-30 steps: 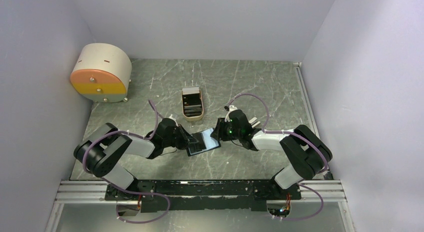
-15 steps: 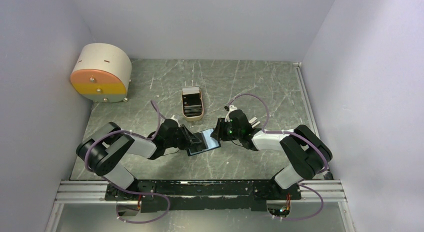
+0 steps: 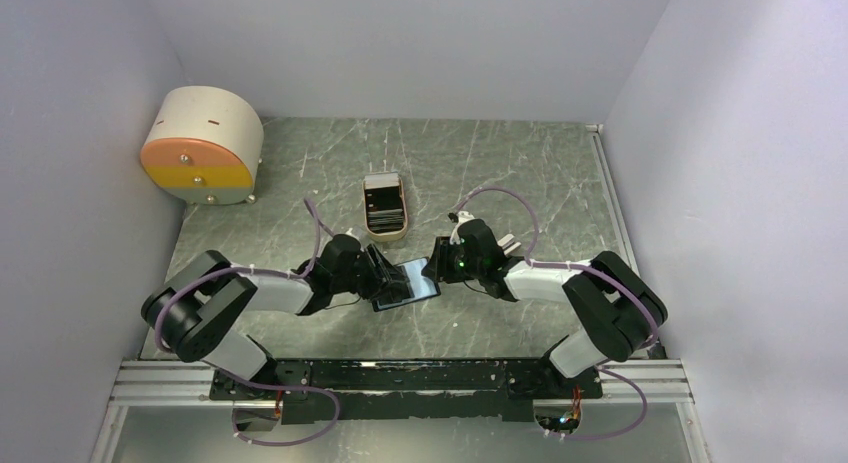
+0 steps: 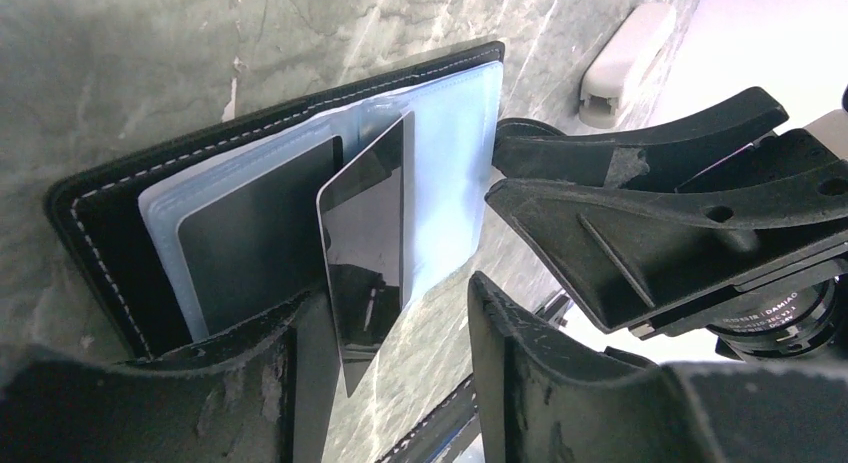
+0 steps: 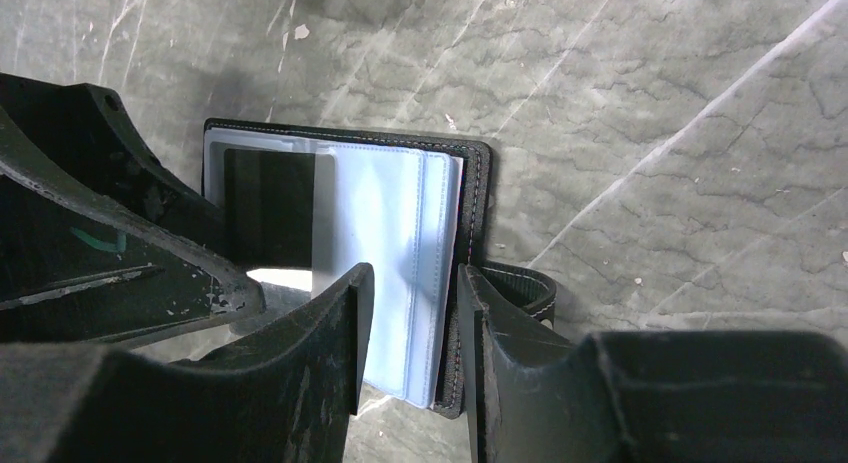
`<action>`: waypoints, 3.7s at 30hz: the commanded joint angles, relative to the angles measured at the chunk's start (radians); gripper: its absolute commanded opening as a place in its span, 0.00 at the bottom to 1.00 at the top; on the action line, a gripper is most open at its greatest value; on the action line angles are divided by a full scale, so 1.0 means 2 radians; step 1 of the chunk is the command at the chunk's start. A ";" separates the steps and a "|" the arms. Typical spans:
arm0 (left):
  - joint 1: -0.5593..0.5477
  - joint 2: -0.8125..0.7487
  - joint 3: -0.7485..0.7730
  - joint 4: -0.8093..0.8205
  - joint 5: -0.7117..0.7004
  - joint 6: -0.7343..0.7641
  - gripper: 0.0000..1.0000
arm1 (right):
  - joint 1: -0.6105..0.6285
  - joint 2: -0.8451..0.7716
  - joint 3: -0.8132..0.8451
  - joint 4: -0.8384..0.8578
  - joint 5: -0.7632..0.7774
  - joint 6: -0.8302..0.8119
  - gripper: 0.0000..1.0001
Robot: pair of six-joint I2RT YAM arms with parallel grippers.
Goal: Put the credit cards into the card holder
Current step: Insert the credit card into the card holder.
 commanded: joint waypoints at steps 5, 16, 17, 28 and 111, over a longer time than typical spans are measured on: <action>-0.004 -0.016 0.024 -0.162 -0.057 0.022 0.55 | 0.000 -0.010 -0.003 -0.021 0.006 -0.009 0.41; -0.012 -0.031 0.053 -0.237 -0.092 0.024 0.51 | 0.000 -0.009 -0.004 -0.014 0.004 -0.009 0.41; -0.016 -0.034 0.055 -0.242 -0.098 0.024 0.53 | 0.000 -0.009 -0.004 -0.014 0.004 -0.009 0.41; -0.035 -0.006 0.094 -0.263 -0.109 0.036 0.51 | 0.000 -0.016 -0.008 -0.013 0.004 -0.009 0.41; -0.050 0.049 0.190 -0.240 -0.077 0.092 0.50 | 0.000 -0.070 -0.028 -0.016 0.003 0.012 0.39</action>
